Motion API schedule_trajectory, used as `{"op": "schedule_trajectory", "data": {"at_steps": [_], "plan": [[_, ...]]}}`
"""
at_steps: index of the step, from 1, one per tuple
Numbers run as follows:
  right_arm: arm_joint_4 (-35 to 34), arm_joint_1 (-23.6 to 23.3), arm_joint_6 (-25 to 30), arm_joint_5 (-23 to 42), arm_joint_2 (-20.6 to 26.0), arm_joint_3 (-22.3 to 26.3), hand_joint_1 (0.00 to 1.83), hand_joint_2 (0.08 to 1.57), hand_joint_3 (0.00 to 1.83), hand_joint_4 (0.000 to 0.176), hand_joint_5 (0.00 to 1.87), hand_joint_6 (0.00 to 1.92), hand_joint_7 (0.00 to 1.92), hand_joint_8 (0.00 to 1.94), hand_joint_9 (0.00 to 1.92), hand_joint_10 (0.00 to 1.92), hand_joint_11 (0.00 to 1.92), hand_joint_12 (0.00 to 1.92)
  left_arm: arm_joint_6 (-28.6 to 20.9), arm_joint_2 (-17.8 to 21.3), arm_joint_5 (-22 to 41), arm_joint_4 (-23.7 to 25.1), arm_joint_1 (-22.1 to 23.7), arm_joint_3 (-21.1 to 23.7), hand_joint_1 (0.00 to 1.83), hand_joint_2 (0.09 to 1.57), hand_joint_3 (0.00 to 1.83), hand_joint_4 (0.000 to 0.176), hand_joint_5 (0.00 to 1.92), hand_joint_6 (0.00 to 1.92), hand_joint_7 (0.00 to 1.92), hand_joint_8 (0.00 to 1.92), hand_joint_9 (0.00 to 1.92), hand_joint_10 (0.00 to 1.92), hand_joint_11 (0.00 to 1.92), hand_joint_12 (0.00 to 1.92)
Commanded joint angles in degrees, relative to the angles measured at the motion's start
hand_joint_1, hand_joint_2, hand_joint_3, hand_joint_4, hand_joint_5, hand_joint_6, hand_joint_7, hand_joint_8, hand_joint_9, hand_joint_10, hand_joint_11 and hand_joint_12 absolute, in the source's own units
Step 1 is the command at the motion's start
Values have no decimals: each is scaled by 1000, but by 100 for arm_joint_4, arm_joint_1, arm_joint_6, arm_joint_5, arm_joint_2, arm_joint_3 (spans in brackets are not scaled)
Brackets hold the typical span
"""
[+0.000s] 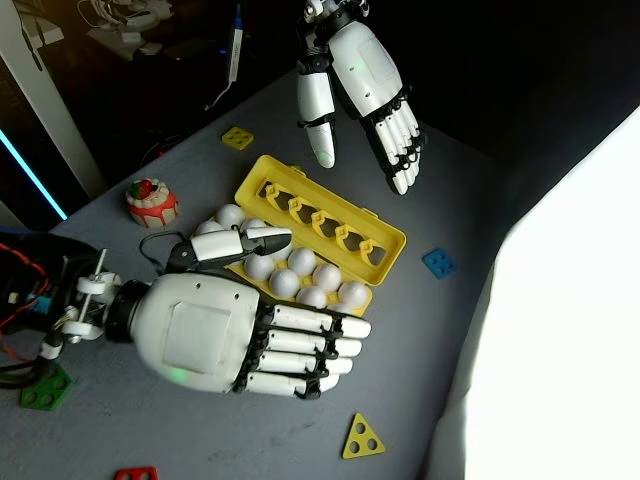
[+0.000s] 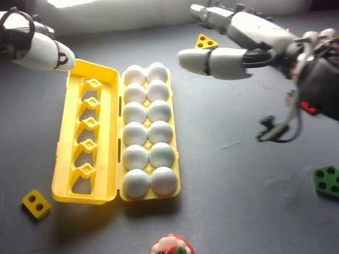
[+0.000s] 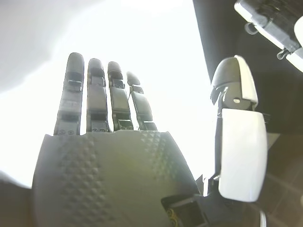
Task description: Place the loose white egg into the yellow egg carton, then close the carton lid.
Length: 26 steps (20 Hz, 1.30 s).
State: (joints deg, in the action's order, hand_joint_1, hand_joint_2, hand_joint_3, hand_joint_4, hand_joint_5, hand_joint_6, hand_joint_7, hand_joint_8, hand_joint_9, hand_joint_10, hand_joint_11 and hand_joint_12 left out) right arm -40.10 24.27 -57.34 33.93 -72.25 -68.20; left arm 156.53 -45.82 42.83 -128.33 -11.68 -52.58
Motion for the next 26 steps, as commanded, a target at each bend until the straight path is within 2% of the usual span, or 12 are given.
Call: {"op": "schedule_trajectory", "data": {"at_steps": [1,3,4,7,8,9,12,15,16,20,23,26], "plan": [[293,-118,-25,297,121,81,244,1109,17,0,211,15,287,10,200,5,0,666,-161,26,-40,260,28,-34,186,1376,0,0,98,18,153,11,175,26,0,612],[1021,-248,-175,51,458,290,165,1136,10,0,252,15,291,3,224,9,0,762,-640,27,85,260,-57,-69,162,1386,1,18,84,6,100,1,161,15,0,586],[1288,-312,-228,-106,667,408,93,1158,7,0,244,5,296,4,220,5,0,612,-933,27,136,260,-121,-81,242,1353,0,30,132,16,171,14,222,29,0,736],[1583,-454,-226,-503,1254,644,74,1167,5,0,254,5,310,4,232,6,0,578,-1847,28,240,260,-389,-73,285,1346,0,29,102,0,170,5,200,12,0,670],[1671,-482,-226,-614,1375,695,60,1171,4,0,281,11,328,6,269,16,0,652,-2024,27,260,260,-457,-67,277,1353,0,6,120,6,157,1,178,2,0,631],[1794,-528,-312,-818,1585,795,34,1176,3,0,300,9,362,6,318,19,0,774,-2349,26,264,261,-604,-57,252,1358,0,0,135,6,101,3,126,3,0,470],[2142,-788,-356,-1775,2060,1032,33,1178,1,0,306,5,375,3,338,14,0,807,-2986,20,262,262,-958,3,283,1346,0,19,125,2,137,9,135,6,0,521],[2432,-884,-455,-1804,2478,1361,37,1174,0,0,293,0,372,0,332,7,0,795,-3415,8,226,263,-1249,70,245,1356,1,17,154,8,182,10,179,15,0,640],[2636,-912,-548,-1785,2697,1554,29,1186,3,0,285,0,352,2,332,4,0,773,-3598,-12,214,263,-1361,88,231,1323,0,6,240,33,318,43,315,63,0,975],[2852,-983,-808,-1849,2994,1749,21,1195,4,0,264,0,339,0,334,3,0,786,-4049,-121,213,263,-1594,86,252,1294,0,0,309,29,445,39,404,122,0,1209],[2818,-1194,-818,-2459,3149,1789,74,1187,0,0,288,14,345,6,300,0,0,767,-4496,-278,212,264,-1774,63,194,1302,1,1,318,6,475,11,196,669,0,1348],[2721,-1249,-917,-2557,3184,1792,63,1184,0,0,279,4,322,0,248,0,0,716,-4661,-401,212,265,-1856,35,232,1292,0,0,336,11,484,11,168,764,0,1408]]}}
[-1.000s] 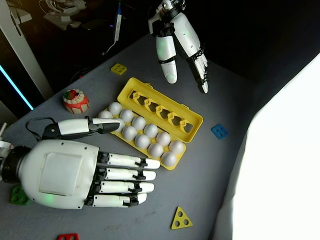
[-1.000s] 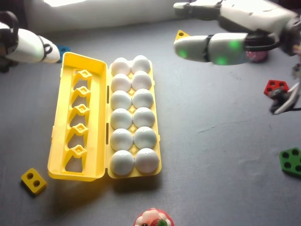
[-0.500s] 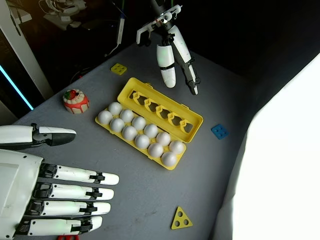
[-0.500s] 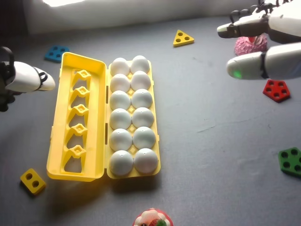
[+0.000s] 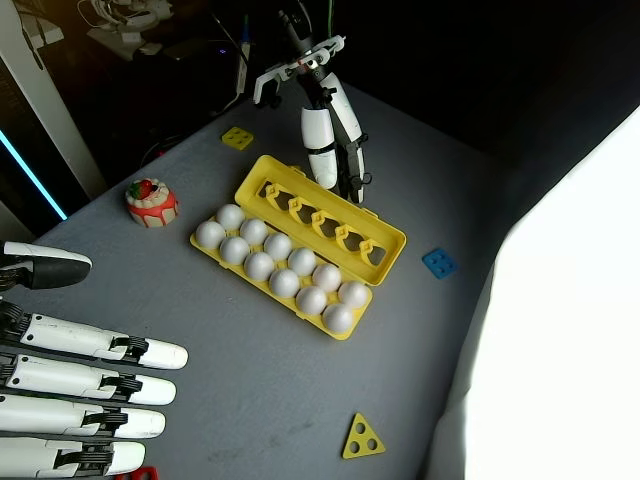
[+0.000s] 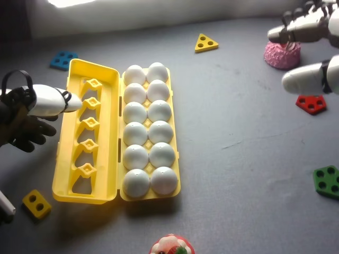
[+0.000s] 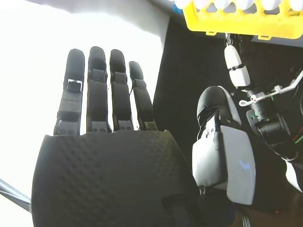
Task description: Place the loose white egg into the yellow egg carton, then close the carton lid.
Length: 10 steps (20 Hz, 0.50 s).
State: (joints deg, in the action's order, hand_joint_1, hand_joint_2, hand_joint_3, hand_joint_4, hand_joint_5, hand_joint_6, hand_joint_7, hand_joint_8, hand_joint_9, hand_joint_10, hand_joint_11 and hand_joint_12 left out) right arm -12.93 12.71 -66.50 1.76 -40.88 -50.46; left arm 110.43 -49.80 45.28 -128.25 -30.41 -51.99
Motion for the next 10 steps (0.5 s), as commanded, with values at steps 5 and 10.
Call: {"op": "schedule_trajectory", "data": {"at_steps": [5,10], "plan": [[-494,-320,-1,1130,145,198,80,1185,0,0,285,3,319,2,244,2,0,698,-369,-77,-32,257,-140,-31,189,1304,2,4,319,2,473,5,129,783,0,1415],[-687,-486,-20,989,195,398,96,1180,0,0,289,3,329,6,263,5,0,759,-801,-115,-32,265,-316,-20,250,1300,0,0,341,10,481,8,130,777,0,1367]]}}
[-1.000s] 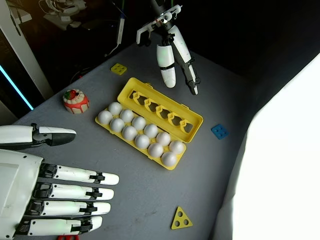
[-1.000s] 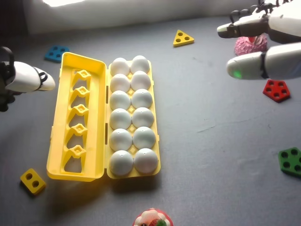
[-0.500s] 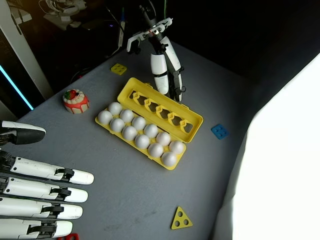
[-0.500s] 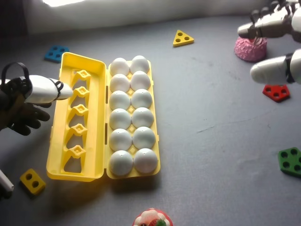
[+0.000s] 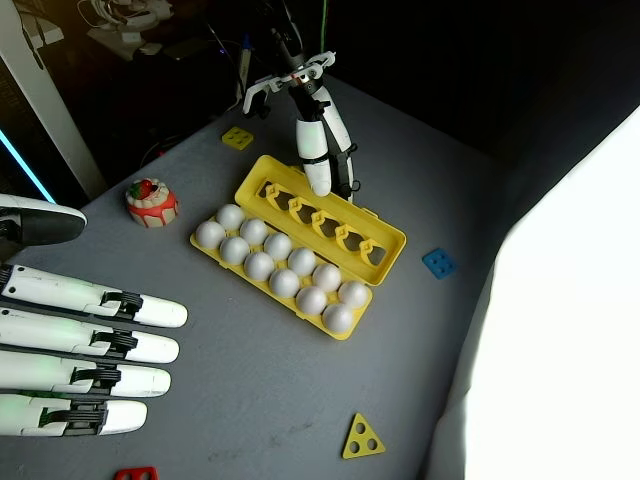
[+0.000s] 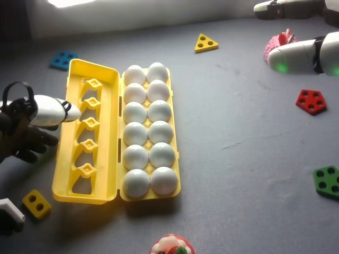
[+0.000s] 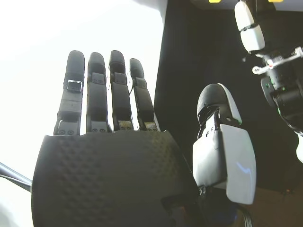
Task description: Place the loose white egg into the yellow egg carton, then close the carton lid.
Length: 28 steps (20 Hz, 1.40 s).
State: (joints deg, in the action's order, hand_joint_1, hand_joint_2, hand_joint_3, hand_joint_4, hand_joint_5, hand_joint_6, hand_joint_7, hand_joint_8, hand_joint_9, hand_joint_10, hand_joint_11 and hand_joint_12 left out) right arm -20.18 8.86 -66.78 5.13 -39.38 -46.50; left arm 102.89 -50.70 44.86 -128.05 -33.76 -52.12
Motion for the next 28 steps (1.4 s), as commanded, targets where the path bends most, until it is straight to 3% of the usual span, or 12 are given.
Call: {"op": "schedule_trajectory", "data": {"at_steps": [1,3,7,15,23,28], "plan": [[-165,-82,9,647,7,22,96,1180,0,0,289,3,329,6,263,5,0,759,-126,-50,10,253,8,-13,250,1300,0,0,341,10,481,8,130,777,0,1367],[-354,13,6,673,-192,94,102,1182,0,0,293,4,342,10,269,7,0,758,-289,-68,10,258,-5,5,244,1296,0,0,344,10,488,10,132,781,0,1375],[-354,234,-238,1324,-431,287,96,1184,0,0,302,5,352,4,270,2,0,788,-461,-127,9,258,46,24,275,1297,0,0,323,1,483,7,139,793,0,1410],[-353,220,-272,1547,-458,603,78,1185,2,0,291,1,338,0,300,8,0,821,-445,-164,-4,353,403,74,260,1295,0,0,367,15,520,20,134,846,0,1439],[-353,227,-293,1658,-456,615,70,1186,0,0,301,8,347,4,301,10,0,821,221,-303,147,380,1386,141,221,1308,3,0,361,10,516,19,121,867,0,1455],[-353,227,-293,1703,-455,612,80,1189,1,0,271,1,311,0,271,0,0,793,274,-316,387,340,1699,473,237,1304,1,4,358,7,509,18,105,896,0,1480]]}}
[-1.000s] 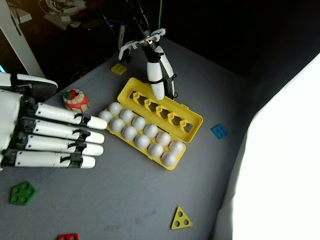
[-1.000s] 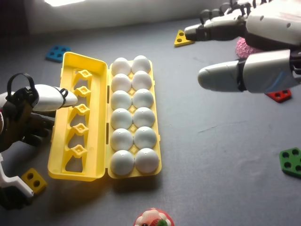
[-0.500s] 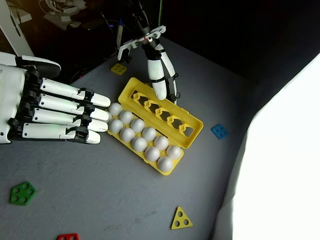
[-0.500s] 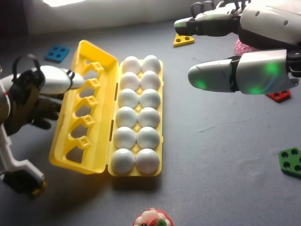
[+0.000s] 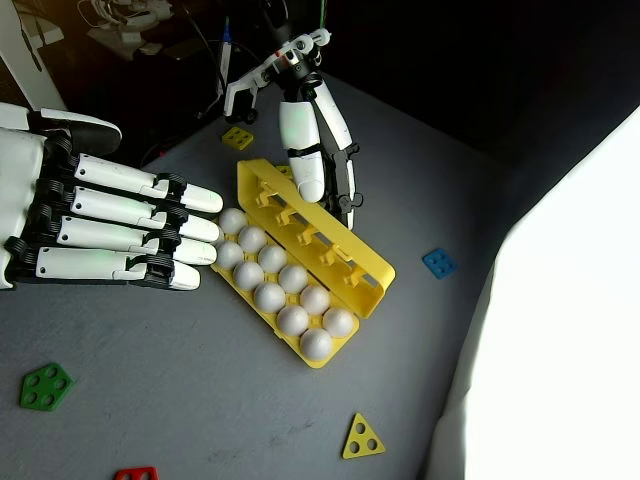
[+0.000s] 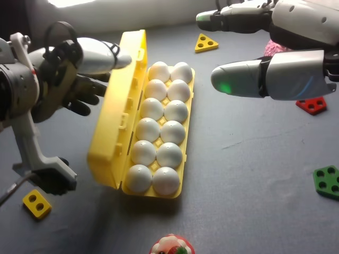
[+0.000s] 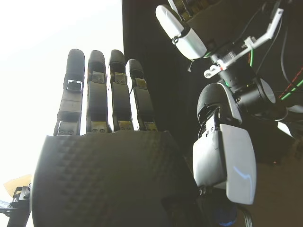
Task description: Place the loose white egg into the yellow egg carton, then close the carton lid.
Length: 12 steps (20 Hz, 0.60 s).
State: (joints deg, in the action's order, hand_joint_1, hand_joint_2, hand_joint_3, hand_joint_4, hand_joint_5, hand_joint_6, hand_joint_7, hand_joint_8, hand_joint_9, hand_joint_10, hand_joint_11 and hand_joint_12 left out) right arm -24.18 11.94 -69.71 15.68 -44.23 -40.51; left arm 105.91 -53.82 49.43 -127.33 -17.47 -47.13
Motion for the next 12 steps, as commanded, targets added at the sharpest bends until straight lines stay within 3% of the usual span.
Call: {"op": "schedule_trajectory", "data": {"at_steps": [1,12], "plan": [[47,-82,0,648,30,14,75,1188,0,0,272,1,316,3,280,4,0,792,-28,-4,-45,267,97,48,234,1307,2,1,361,8,505,16,96,897,0,1459],[48,-82,0,670,30,15,61,1192,0,0,268,1,327,0,313,8,0,739,433,-4,-65,288,250,637,213,1312,3,0,367,9,514,22,113,887,0,1493]]}}
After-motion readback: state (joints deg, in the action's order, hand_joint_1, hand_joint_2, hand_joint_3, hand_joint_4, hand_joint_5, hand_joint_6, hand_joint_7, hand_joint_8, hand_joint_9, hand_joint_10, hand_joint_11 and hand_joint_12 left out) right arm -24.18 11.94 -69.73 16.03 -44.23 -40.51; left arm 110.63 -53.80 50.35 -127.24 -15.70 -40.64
